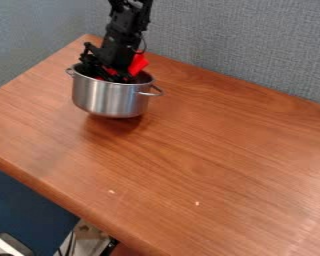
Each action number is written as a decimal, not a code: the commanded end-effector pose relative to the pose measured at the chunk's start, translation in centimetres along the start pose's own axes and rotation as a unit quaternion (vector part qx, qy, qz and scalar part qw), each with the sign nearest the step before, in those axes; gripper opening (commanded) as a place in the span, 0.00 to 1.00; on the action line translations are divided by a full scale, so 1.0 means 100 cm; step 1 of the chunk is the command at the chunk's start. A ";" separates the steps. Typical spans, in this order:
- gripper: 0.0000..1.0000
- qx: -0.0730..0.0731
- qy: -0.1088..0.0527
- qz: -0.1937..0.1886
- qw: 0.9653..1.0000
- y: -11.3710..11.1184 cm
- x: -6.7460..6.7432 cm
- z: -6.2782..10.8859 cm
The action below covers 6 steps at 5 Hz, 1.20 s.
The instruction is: Put the red object in the metal pot
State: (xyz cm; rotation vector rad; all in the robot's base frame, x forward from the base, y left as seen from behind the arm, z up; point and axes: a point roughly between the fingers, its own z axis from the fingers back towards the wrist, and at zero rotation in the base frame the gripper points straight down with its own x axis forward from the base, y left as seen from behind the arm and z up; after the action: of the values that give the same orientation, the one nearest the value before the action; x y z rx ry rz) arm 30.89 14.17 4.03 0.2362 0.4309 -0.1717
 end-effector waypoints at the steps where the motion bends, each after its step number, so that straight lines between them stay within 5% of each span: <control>1: 0.00 0.009 0.005 0.003 1.000 0.005 -0.013 -0.008; 4: 0.00 -0.024 0.012 0.071 0.997 0.026 -0.001 -0.037; 5: 0.00 -0.056 0.016 0.111 0.992 0.038 -0.003 -0.033; 6: 0.00 -0.045 0.025 0.079 0.996 0.039 0.006 -0.044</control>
State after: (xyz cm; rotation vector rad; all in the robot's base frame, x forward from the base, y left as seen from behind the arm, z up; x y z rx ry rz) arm 31.60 19.15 3.17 0.2161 0.4031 0.0299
